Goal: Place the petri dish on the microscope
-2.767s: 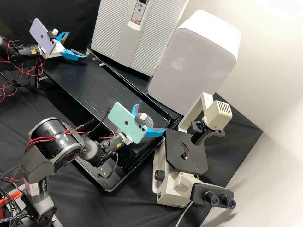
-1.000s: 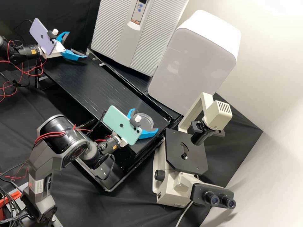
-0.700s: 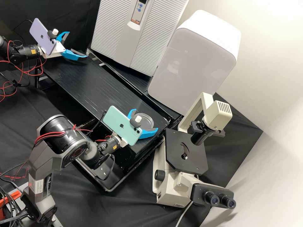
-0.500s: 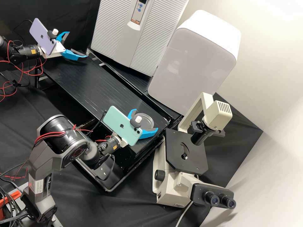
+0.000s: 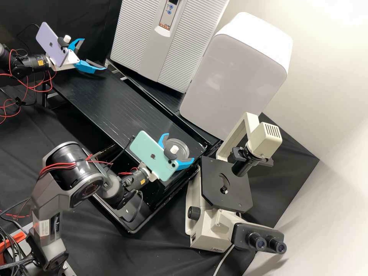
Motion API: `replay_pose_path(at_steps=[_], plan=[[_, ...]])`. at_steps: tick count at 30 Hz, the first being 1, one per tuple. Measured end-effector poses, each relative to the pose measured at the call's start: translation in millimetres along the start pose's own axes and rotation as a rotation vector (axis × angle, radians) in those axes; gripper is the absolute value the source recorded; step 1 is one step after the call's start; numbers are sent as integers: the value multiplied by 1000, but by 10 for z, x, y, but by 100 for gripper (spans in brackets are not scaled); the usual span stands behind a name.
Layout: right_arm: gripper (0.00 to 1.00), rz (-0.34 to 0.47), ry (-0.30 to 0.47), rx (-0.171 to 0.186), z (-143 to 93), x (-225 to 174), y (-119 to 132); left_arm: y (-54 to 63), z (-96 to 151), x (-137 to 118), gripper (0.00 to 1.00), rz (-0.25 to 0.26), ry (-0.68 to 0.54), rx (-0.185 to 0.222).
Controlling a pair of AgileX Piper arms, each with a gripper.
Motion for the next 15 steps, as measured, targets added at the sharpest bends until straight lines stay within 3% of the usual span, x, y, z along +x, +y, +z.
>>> replay_pose_path(at_steps=[5, 9, 15], plan=[[0, 37, -23, 26, 51, -33, 106, 0, 0, 0, 100, 0, 0, 0], [0, 53, -36, 24, 82, -42, 151, 0, 0, 0, 100, 0, 0, 0], [0, 76, -56, -35, 153, -35, 197, 0, 0, 0, 100, 0, 0, 0]])
